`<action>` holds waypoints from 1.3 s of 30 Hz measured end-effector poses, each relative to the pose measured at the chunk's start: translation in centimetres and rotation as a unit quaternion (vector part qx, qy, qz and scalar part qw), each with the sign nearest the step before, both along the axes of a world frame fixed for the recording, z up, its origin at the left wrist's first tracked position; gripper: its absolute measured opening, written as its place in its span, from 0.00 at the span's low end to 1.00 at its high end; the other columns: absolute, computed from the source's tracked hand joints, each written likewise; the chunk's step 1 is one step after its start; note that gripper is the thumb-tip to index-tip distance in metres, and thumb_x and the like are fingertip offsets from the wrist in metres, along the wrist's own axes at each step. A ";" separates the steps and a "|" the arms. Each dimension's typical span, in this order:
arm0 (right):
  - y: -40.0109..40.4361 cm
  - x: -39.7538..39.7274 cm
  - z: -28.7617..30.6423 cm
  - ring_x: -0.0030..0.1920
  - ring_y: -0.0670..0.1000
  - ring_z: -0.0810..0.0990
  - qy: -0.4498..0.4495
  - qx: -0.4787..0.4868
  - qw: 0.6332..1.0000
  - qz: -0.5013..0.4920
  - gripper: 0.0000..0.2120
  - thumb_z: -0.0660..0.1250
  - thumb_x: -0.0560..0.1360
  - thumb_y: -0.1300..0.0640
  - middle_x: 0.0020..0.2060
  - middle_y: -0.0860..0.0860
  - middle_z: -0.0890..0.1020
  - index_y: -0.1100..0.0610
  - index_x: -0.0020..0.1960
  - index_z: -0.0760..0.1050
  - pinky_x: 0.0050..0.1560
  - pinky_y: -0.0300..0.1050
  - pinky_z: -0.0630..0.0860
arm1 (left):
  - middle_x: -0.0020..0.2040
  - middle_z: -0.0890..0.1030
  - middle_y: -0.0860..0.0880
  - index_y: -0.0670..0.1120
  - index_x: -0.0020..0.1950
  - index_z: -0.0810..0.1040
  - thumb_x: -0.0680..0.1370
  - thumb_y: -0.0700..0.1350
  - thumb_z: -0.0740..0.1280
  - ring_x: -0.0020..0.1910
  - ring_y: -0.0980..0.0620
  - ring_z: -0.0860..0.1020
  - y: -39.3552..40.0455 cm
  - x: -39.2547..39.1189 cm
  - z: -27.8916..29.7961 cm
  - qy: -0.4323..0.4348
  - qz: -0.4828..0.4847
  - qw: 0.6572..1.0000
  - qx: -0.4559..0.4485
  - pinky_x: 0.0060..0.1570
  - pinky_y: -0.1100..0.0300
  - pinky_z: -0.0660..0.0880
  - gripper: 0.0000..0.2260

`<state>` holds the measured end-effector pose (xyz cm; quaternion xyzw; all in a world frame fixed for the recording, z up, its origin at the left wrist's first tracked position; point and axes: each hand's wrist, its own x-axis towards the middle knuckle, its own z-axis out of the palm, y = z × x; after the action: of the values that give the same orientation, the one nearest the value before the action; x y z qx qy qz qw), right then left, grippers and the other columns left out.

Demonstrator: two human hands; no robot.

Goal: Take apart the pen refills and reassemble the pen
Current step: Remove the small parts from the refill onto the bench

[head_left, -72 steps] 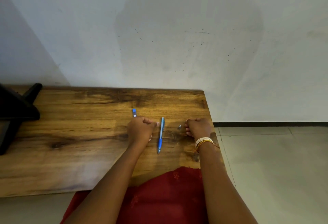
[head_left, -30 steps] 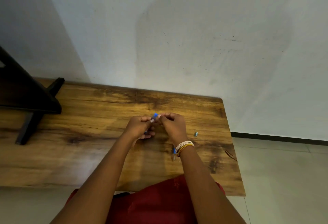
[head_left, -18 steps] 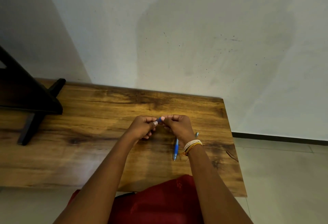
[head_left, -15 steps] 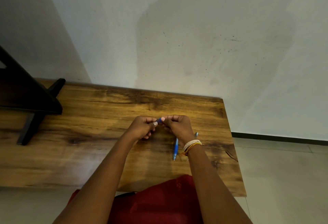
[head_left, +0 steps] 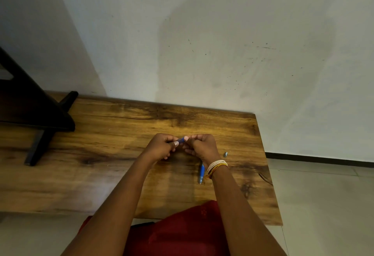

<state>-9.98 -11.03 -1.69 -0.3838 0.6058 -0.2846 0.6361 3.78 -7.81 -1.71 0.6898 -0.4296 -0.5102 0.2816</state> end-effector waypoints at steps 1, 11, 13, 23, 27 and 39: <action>0.0 0.0 0.0 0.31 0.44 0.82 -0.003 0.003 1.000 0.000 0.09 0.66 0.77 0.64 0.35 0.55 0.83 0.70 0.53 0.78 0.34 0.35 0.79 | 0.35 0.76 0.49 0.45 0.57 0.79 0.79 0.41 0.62 0.30 0.55 0.69 0.0 0.1 0.0 0.001 -0.001 1.000 0.001 0.29 0.63 0.68 0.10; -0.3 0.7 -0.3 0.33 0.50 0.81 0.045 -0.020 0.996 -0.072 0.05 0.70 0.74 0.61 0.38 0.57 0.82 0.60 0.39 0.78 0.34 0.43 0.82 | 0.35 0.75 0.48 0.39 0.58 0.78 0.79 0.36 0.58 0.29 0.54 0.68 0.1 1.0 0.2 0.013 0.013 1.000 0.016 0.27 0.64 0.67 0.12; -0.6 1.0 -0.6 0.36 0.50 0.80 0.176 -0.100 0.978 -0.044 0.06 0.72 0.72 0.58 0.38 0.56 0.84 0.60 0.39 0.82 0.40 0.46 0.80 | 0.35 0.75 0.48 0.39 0.59 0.77 0.79 0.34 0.57 0.28 0.54 0.68 0.2 1.4 0.2 0.017 0.027 0.999 0.014 0.24 0.67 0.66 0.13; -0.6 2.4 -0.5 0.48 0.57 0.83 0.373 -0.165 0.912 0.049 0.07 0.69 0.73 0.51 0.46 0.53 0.86 0.52 0.45 0.84 0.41 0.40 0.70 | 0.37 0.81 0.46 0.37 0.54 0.77 0.77 0.34 0.62 0.25 0.54 0.75 0.3 2.8 -0.5 0.050 0.139 0.989 -0.003 0.22 0.66 0.71 0.08; -0.5 2.8 -0.5 0.50 0.57 0.83 0.393 -0.170 0.903 0.045 0.07 0.69 0.73 0.50 0.47 0.52 0.86 0.50 0.47 0.84 0.43 0.41 0.73 | 0.38 0.82 0.46 0.37 0.53 0.78 0.76 0.33 0.63 0.20 0.60 0.74 0.2 2.8 -0.4 0.078 0.168 0.983 -0.014 0.22 0.66 0.71 0.08; 0.1 3.2 0.3 0.40 0.55 0.82 -0.007 0.019 0.998 -0.061 0.08 0.67 0.75 0.66 0.40 0.59 0.82 0.61 0.38 0.77 0.41 0.43 0.81 | 0.35 0.81 0.44 0.35 0.53 0.80 0.74 0.34 0.68 0.27 0.55 0.77 0.5 2.7 0.2 0.130 0.181 0.975 0.016 0.28 0.66 0.76 0.09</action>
<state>-6.81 -10.96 -1.34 -0.3324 0.6290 -0.3138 0.6288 6.49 -7.27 -1.55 0.6881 -0.2497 -0.5427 0.4118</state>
